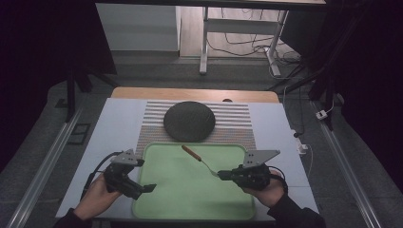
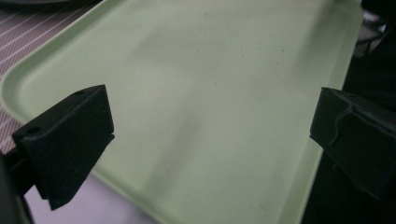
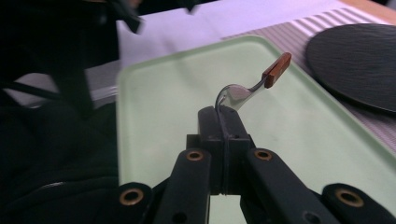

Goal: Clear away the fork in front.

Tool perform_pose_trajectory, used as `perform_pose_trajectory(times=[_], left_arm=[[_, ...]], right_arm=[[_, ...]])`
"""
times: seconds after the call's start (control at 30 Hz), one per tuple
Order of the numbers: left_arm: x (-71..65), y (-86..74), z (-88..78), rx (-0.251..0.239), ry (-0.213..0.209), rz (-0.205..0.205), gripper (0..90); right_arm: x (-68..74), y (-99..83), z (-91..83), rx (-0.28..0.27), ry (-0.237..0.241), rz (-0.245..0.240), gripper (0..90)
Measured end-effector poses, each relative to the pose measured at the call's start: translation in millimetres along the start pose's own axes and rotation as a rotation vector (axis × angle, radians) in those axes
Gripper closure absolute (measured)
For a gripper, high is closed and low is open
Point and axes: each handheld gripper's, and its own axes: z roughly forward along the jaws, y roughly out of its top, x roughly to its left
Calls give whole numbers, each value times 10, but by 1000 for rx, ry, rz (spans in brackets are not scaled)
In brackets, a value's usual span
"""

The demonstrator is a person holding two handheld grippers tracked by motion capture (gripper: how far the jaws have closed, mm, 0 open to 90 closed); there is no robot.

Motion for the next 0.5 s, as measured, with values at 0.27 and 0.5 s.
perform_pose_trajectory(times=[0.27,0.5], left_arm=[[-15,307,290,59,-23,131,0],[-25,557,522,110,-91,256,8]], right_arm=[[37,-13,30,-11,140,-10,900],[64,-11,90,-5,223,-25,900]])
